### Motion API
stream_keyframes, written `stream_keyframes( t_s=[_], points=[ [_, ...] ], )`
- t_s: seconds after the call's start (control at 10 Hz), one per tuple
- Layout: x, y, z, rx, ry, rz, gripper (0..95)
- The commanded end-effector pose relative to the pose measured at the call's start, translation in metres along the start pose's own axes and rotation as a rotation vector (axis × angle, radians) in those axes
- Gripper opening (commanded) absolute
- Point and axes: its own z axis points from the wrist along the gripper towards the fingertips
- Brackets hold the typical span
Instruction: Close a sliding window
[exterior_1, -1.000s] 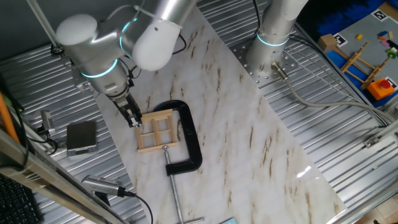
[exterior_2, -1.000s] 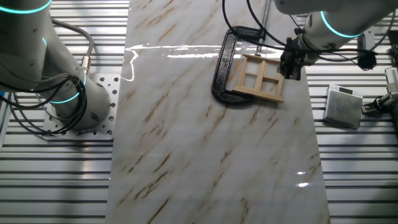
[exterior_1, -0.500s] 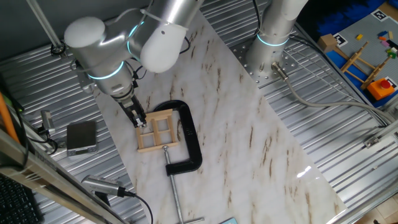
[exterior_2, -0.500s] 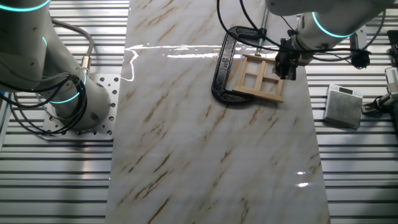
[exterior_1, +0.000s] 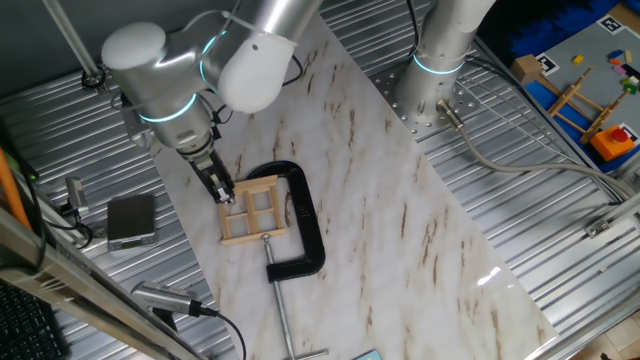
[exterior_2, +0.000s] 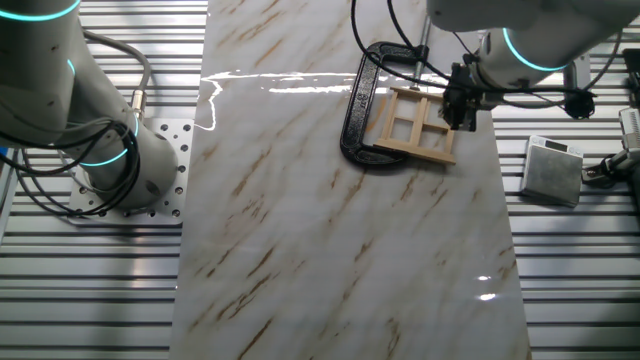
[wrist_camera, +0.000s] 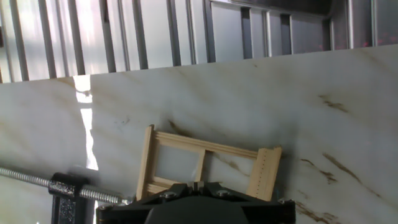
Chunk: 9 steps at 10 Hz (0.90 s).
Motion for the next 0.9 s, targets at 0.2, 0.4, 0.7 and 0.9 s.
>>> stream_keyframes(
  t_s=[0.2,0.4,0.7,0.9],
  points=[
    [0.0,0.001,0.0,0.007,-0.02,0.045,0.0],
    [0.0,0.001,0.001,0.004,-0.04,0.082,0.0],
    [-0.002,0.003,0.006,0.009,-0.041,0.149,19.0],
    [-0.003,0.007,0.01,0.011,-0.043,0.188,38.0]
  ],
)
